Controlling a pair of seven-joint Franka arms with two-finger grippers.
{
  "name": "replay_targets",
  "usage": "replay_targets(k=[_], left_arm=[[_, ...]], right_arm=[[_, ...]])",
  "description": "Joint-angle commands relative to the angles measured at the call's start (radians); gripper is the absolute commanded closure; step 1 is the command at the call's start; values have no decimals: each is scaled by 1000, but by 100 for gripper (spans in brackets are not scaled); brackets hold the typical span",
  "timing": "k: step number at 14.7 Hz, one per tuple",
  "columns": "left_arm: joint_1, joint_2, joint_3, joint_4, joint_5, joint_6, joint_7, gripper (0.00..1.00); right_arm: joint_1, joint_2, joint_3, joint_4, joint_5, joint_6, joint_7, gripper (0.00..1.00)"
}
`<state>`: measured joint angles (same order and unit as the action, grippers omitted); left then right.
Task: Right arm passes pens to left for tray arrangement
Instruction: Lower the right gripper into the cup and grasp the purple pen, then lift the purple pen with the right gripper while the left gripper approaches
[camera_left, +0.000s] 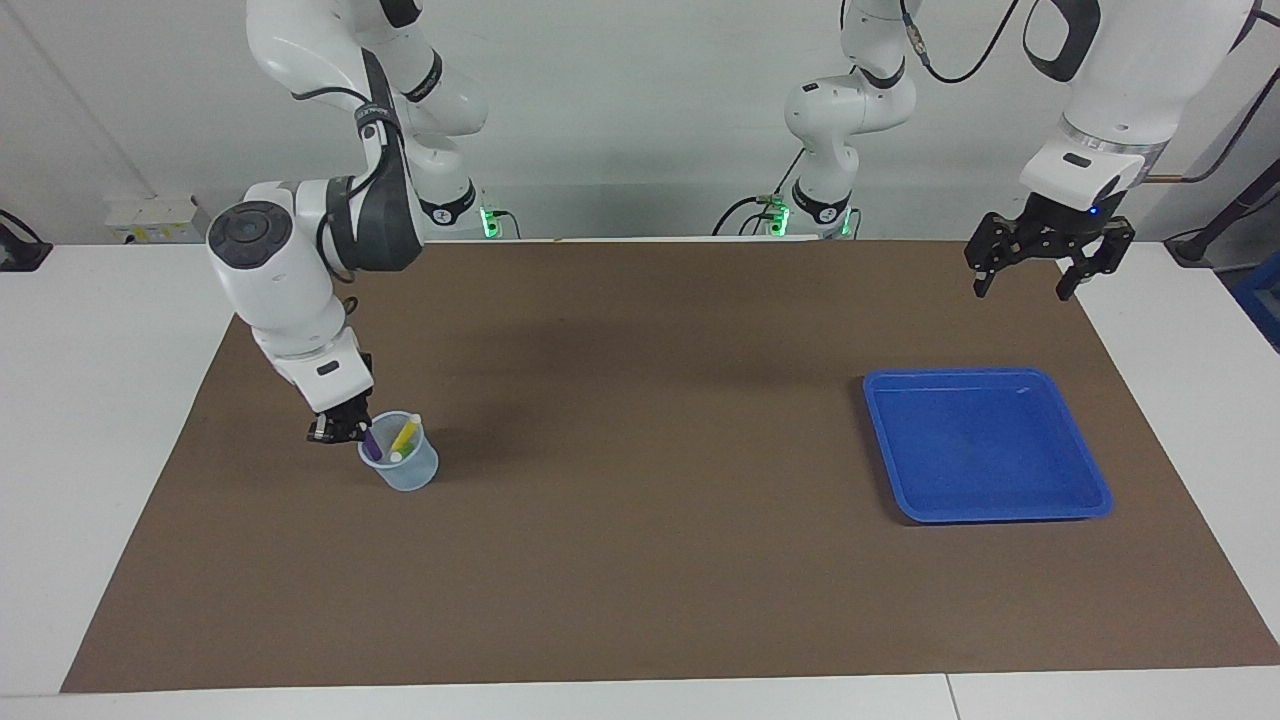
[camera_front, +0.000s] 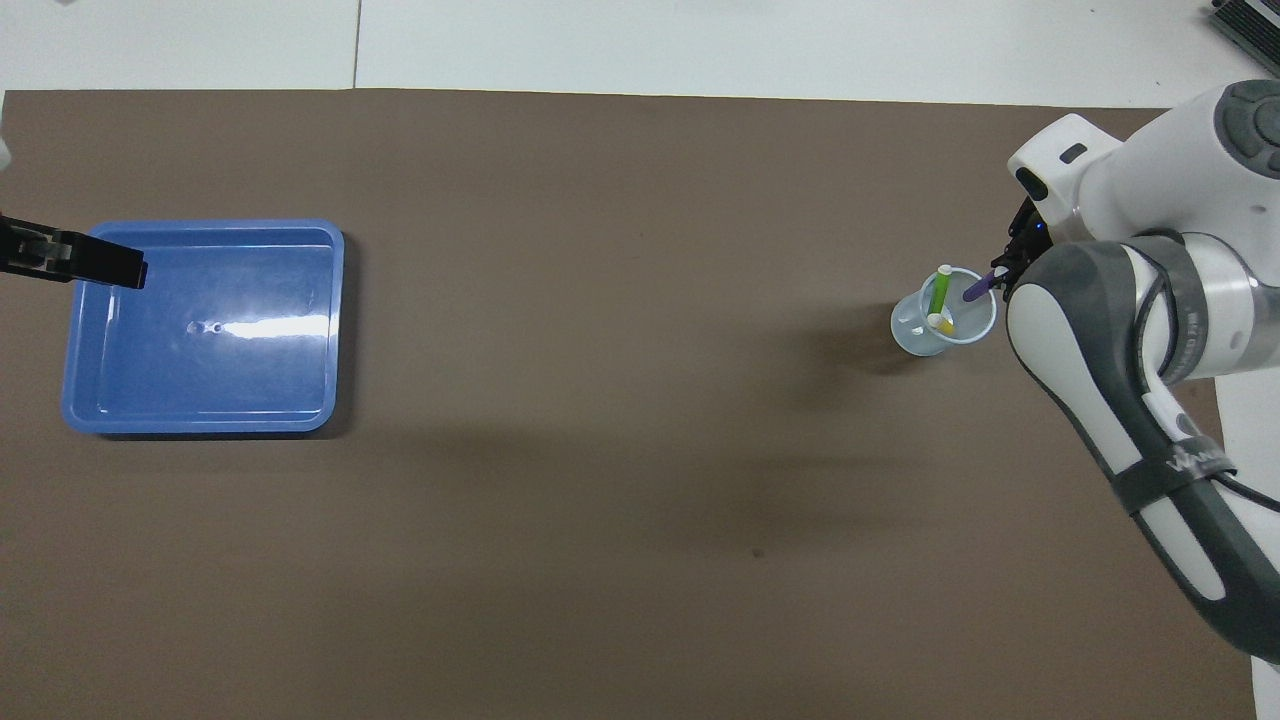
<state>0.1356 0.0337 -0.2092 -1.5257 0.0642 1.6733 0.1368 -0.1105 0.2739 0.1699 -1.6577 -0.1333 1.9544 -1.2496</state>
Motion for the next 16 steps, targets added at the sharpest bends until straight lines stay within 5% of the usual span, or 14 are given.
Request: replay_targets(k=[1,9,16], left_arm=[[-7,-37,4,-53,5,31,-20,0],[-7,-63,-1,-102,-1,20,-166,0],[-8,-96,1,-149,-130,-50,-438,1]], right_arm=[[0,-13,8,44,6,-55,125,100],[17,2,10,225,124,-303,713,100],[61,-4,17,230,314,-318,1014,100]])
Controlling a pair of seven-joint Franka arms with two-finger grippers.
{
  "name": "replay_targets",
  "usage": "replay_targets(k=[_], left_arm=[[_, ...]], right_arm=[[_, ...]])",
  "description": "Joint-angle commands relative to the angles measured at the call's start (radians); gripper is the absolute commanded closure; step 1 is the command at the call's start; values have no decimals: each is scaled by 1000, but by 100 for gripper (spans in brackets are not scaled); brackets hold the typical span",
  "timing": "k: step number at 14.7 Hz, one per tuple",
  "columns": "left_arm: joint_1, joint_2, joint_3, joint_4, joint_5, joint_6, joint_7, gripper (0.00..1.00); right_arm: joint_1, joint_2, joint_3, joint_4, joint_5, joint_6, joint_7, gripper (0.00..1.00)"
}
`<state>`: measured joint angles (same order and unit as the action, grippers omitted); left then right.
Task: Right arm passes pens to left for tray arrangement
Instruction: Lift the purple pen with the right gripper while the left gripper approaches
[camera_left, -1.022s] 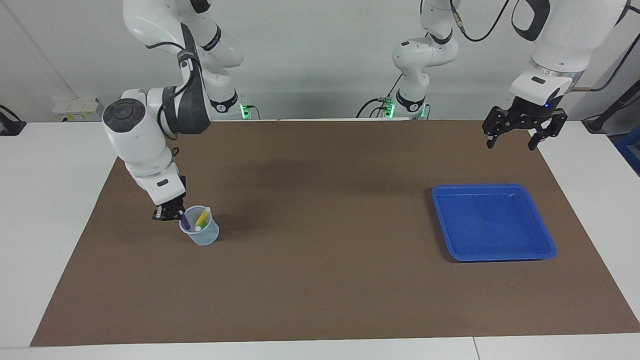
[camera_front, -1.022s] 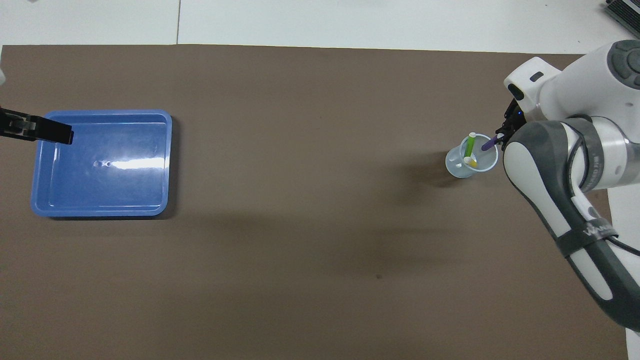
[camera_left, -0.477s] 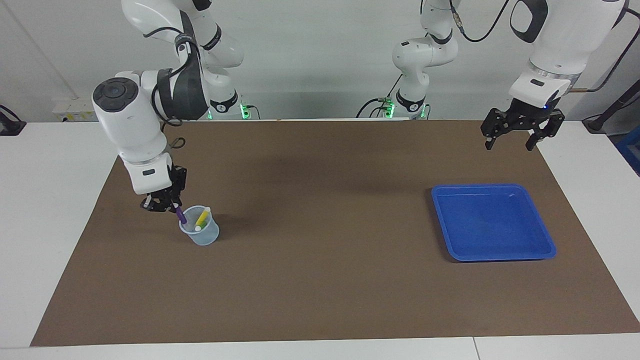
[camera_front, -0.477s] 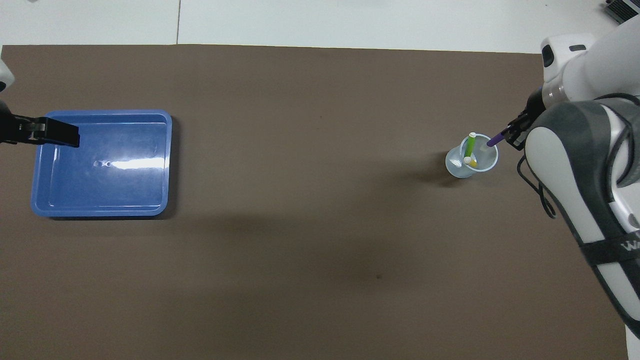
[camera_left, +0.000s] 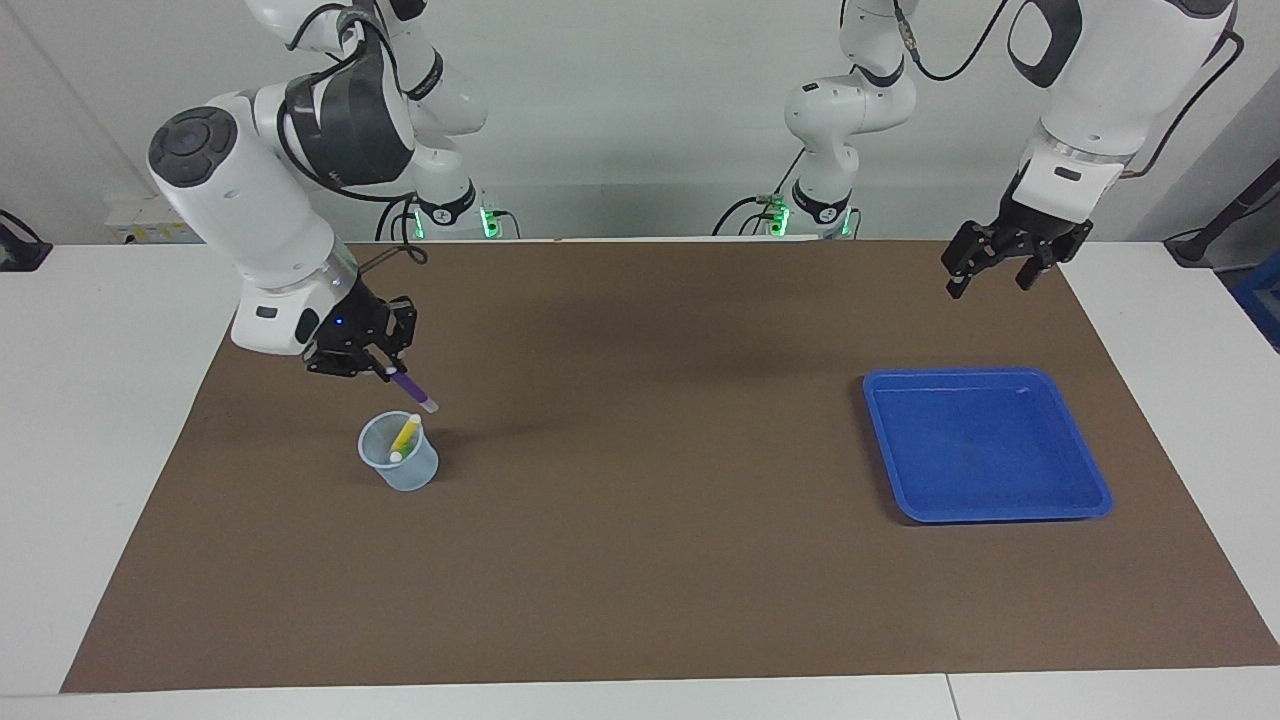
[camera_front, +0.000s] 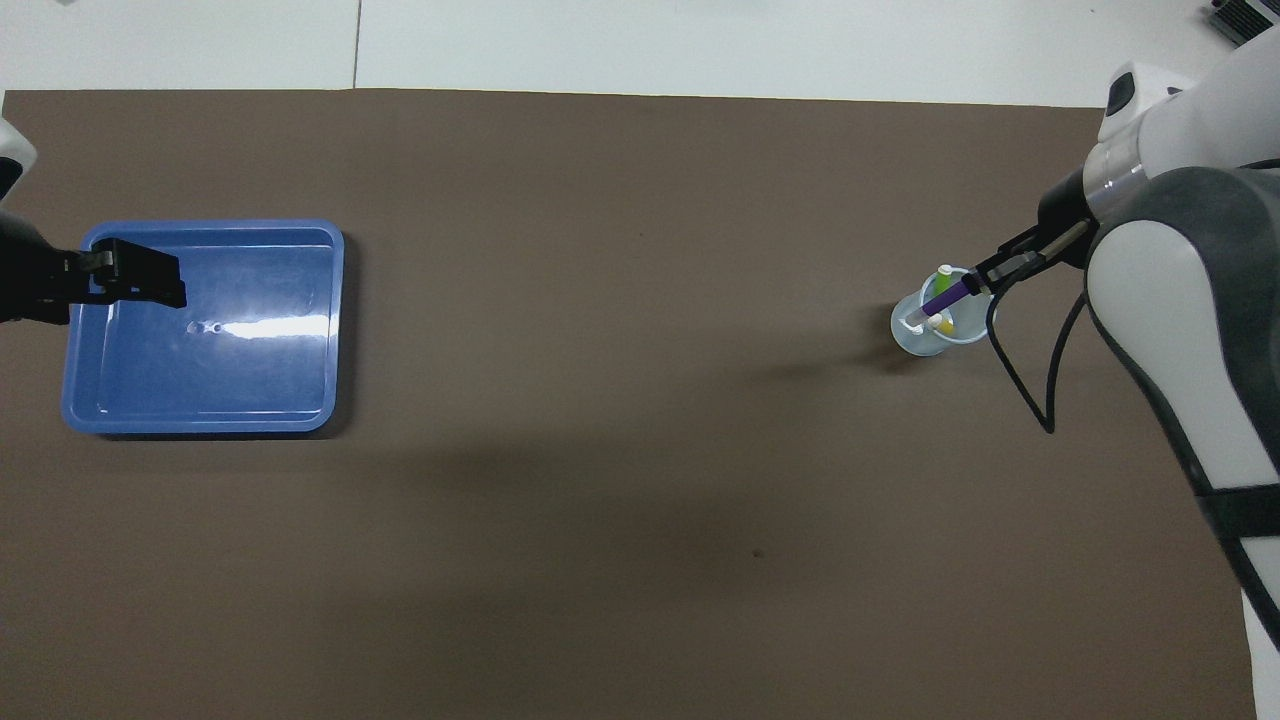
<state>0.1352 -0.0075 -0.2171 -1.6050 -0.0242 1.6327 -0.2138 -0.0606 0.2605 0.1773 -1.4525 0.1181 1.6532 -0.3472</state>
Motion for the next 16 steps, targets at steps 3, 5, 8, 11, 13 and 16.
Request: replay_targets(k=[3,5,8,11,13,16], left_arm=[[-6,-92,9,-147,-132,-1,-246,1],[-8,-109,9,-180,-189,4,-344,2],[-8,-120,9,-213,-288,16,-537,3],[-5,-120,10,-248,-426,22,-704,5],[7,-120,12,-298,-583,61,-788,5],[-5,-108,10,-317,-638,90,-869,6]], right_arm=[[66,9,11,24,138,11,314,100],[120,11,11,24,156,60,446,100],[168,10,11,17,209,118,620,100],[179,9,11,6,280,169,759,100],[205,8,11,-3,325,210,868,100],[263,13,11,-9,327,298,1025,100]])
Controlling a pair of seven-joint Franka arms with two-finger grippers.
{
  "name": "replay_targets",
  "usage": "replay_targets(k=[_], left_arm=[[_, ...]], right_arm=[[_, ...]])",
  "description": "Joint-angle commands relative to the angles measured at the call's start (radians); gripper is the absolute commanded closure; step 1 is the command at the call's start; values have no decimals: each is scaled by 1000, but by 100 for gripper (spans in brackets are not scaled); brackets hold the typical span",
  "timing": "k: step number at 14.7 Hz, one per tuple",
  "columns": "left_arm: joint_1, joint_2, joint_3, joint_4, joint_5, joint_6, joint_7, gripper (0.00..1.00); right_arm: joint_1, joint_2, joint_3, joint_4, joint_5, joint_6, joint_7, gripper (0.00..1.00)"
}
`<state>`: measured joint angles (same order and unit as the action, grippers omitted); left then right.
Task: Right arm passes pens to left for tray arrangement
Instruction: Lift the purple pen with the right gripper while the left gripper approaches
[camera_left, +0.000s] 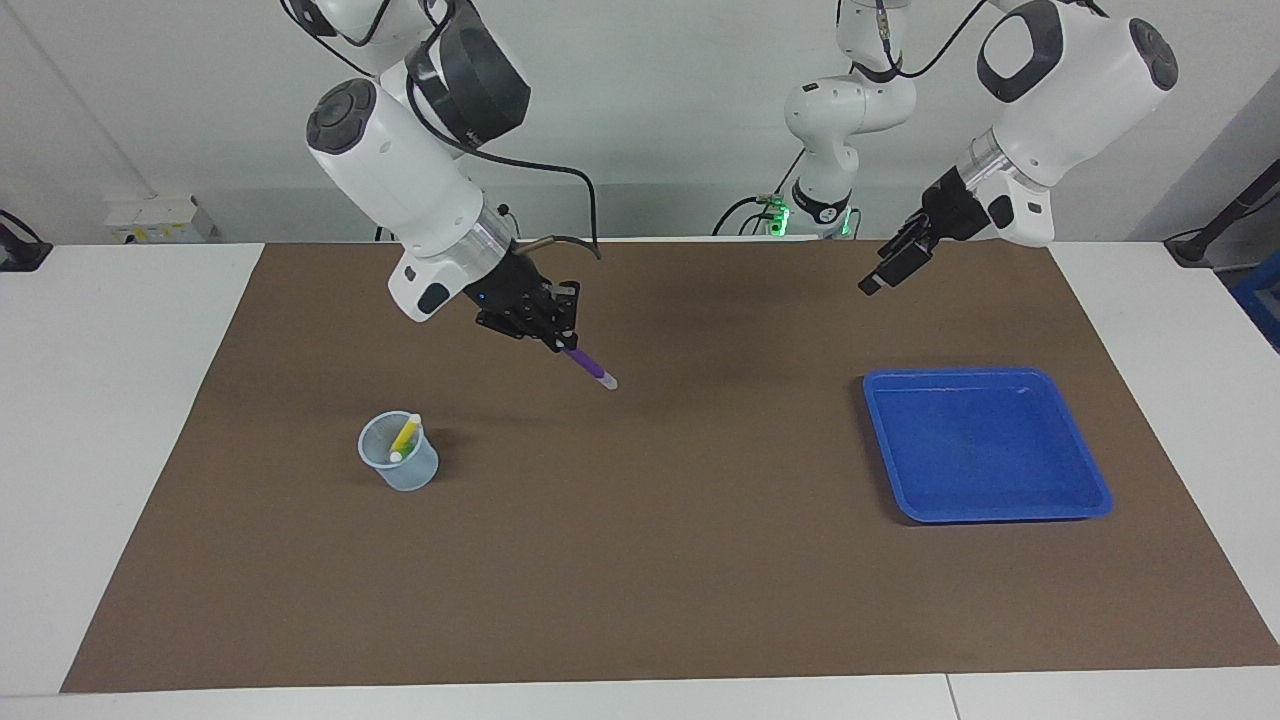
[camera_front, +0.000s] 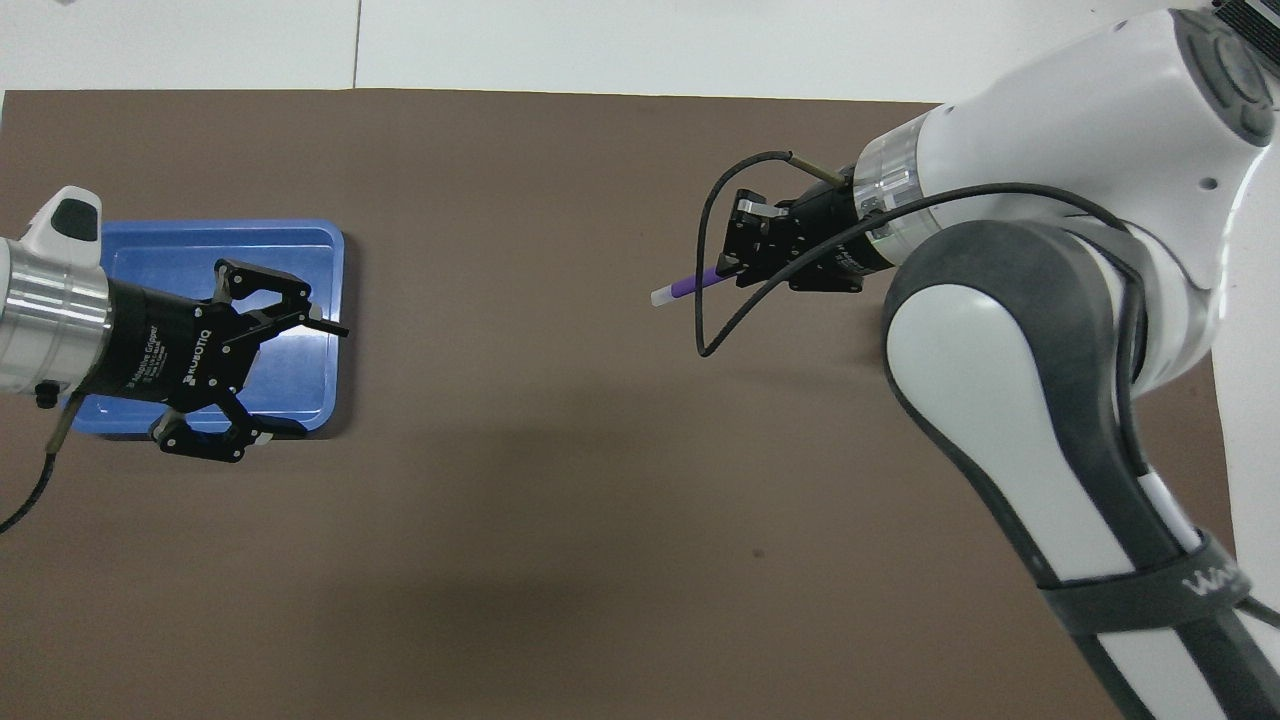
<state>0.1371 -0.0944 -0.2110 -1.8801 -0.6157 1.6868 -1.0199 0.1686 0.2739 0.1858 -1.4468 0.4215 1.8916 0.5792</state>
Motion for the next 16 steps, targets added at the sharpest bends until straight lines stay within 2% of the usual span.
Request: replay_targets(k=[1,7,13,16], left_arm=[[-8,-18,4,-42,-70,40,-104,9],[-68,-7,2,-48,-165,189,-388,9],[-149,-13,1,-119,-199,434,-410,10],[-181,-10,1,-145,-223,513,-408,11]], right_arm=[[52,2,3,-15,23,75,150,100],[159,11,1,-52,23,230,413,100],[210,34,3,-55,22,297,496,100],[232,47,3,-55,22,336,539,100]])
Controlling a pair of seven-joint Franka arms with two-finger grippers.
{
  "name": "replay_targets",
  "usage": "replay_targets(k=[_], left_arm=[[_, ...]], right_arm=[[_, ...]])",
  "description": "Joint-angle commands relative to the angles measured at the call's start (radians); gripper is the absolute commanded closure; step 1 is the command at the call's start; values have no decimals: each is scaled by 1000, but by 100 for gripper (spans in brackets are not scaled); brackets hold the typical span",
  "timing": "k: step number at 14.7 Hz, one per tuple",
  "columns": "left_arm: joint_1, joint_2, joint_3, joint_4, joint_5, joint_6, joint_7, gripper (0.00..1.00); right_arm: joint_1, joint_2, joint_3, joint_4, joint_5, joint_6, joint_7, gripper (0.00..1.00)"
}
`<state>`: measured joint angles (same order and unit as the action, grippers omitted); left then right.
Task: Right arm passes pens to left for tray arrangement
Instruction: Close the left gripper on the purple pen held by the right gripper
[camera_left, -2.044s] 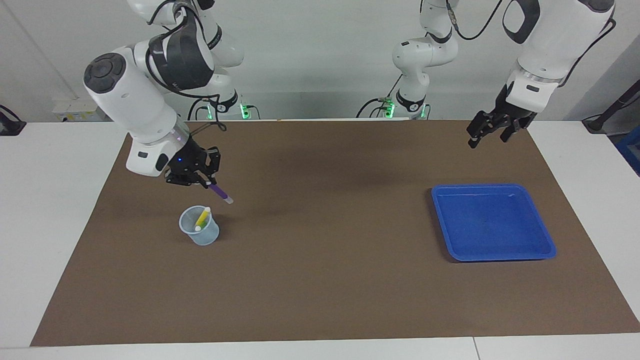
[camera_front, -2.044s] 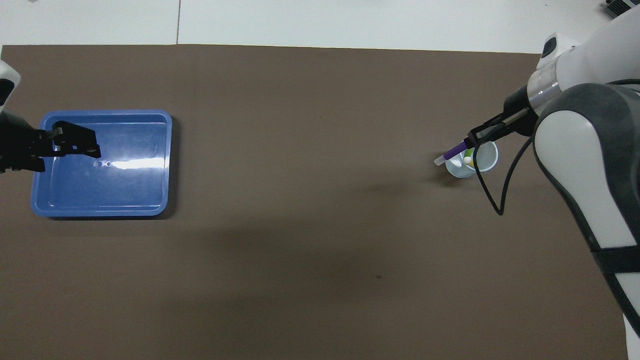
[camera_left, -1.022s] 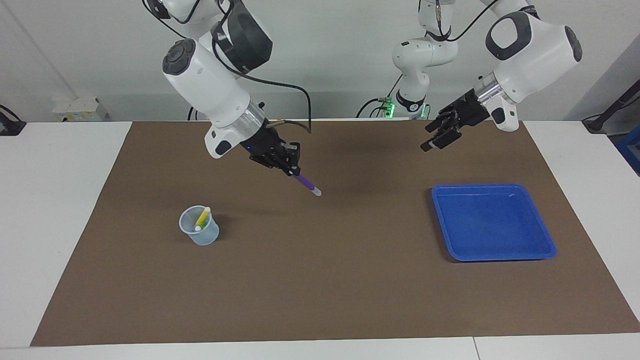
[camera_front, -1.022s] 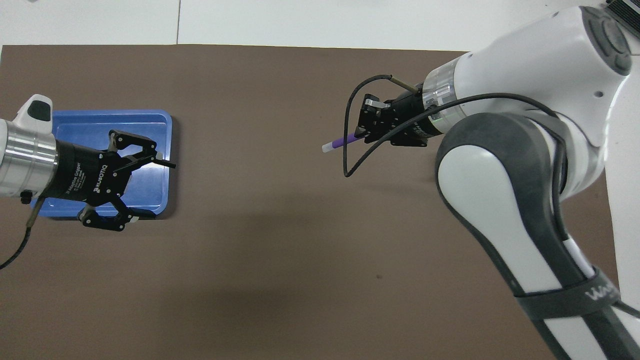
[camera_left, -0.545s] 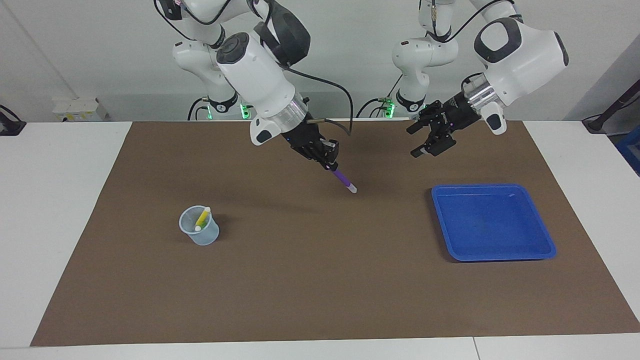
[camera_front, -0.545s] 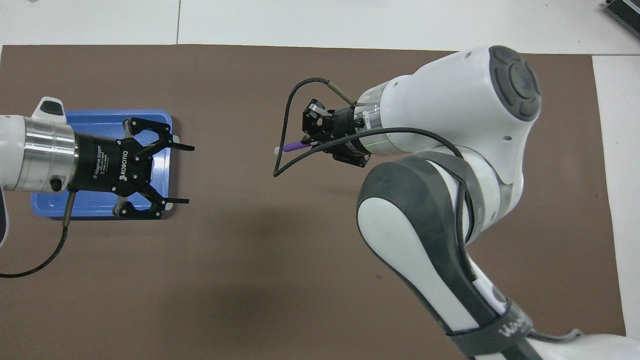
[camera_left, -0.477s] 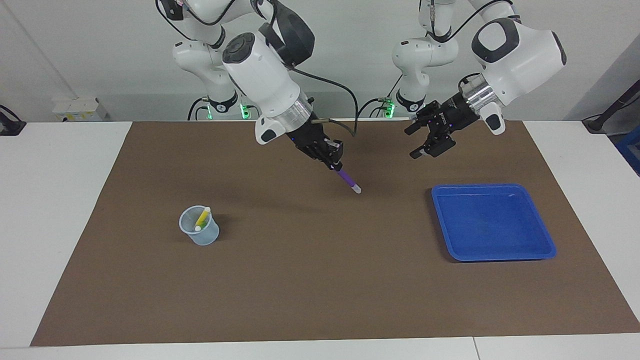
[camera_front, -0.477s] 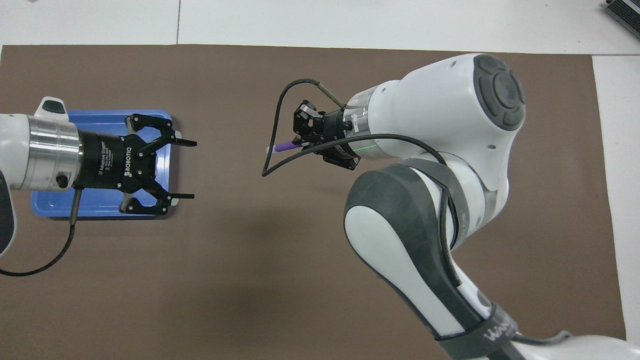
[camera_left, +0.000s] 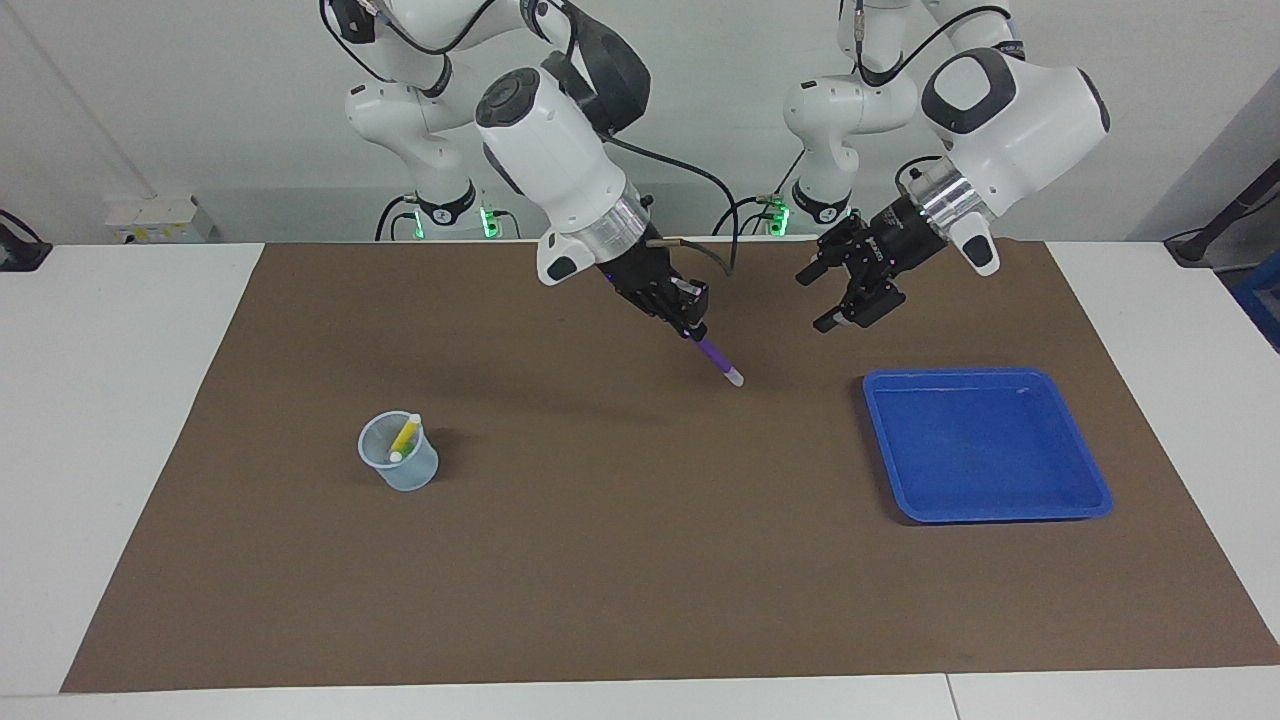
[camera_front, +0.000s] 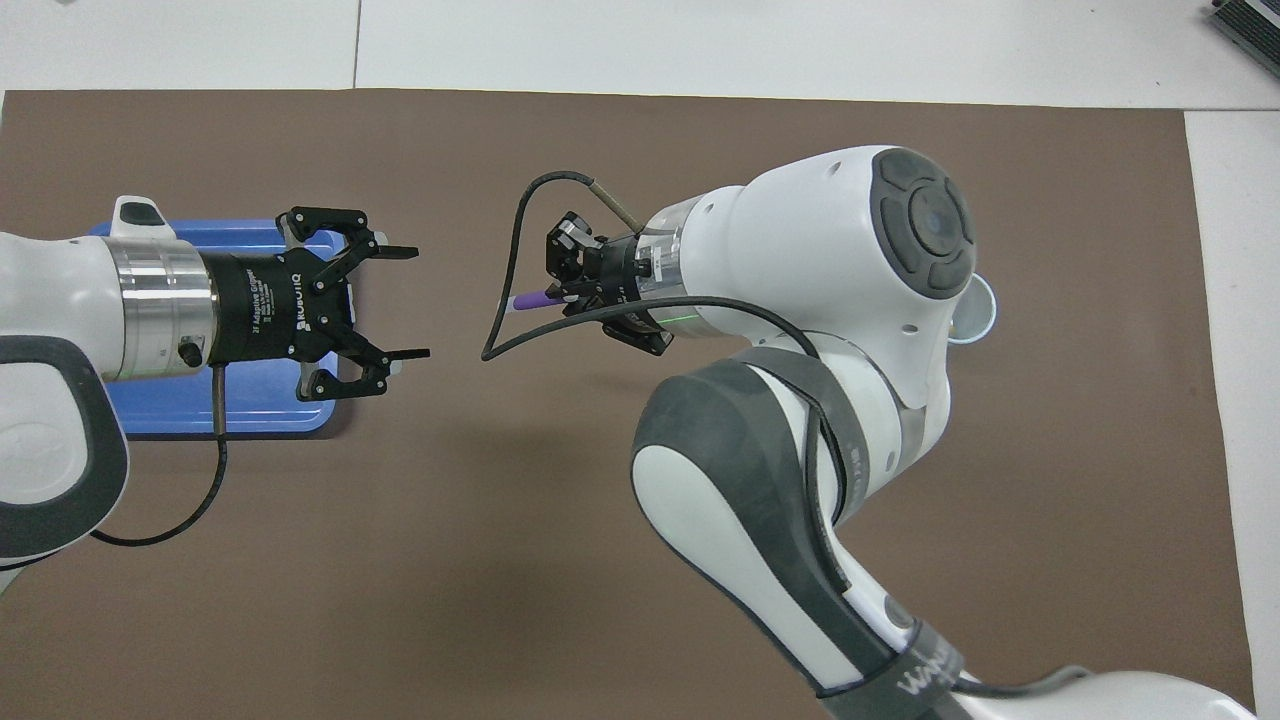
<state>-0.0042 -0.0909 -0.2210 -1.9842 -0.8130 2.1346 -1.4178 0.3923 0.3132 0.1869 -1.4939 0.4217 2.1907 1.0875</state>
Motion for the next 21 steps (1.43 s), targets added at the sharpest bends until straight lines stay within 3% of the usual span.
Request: replay_targets(k=[1,4,7,11,21], left_arm=[[-58,-18,11,-62,-26,92,-10,12],[-112,-24,12,-126,-25,188,-7,12],[-125,-15,12,-131,-25,197,-4,14],[-125,-9,12,-131,-25,229,-3,28],[-128,-6,12,-177,-25,246,4,28]], right_arm=[[8,7,2,-8,22,35,48,100],[32,6,0,-8,20,34,107,100],[43,4,0,-8,14,21,150,100],[59,0,0,-8,14,0,158,100],[59,-8,0,8,14,-78,187,100]])
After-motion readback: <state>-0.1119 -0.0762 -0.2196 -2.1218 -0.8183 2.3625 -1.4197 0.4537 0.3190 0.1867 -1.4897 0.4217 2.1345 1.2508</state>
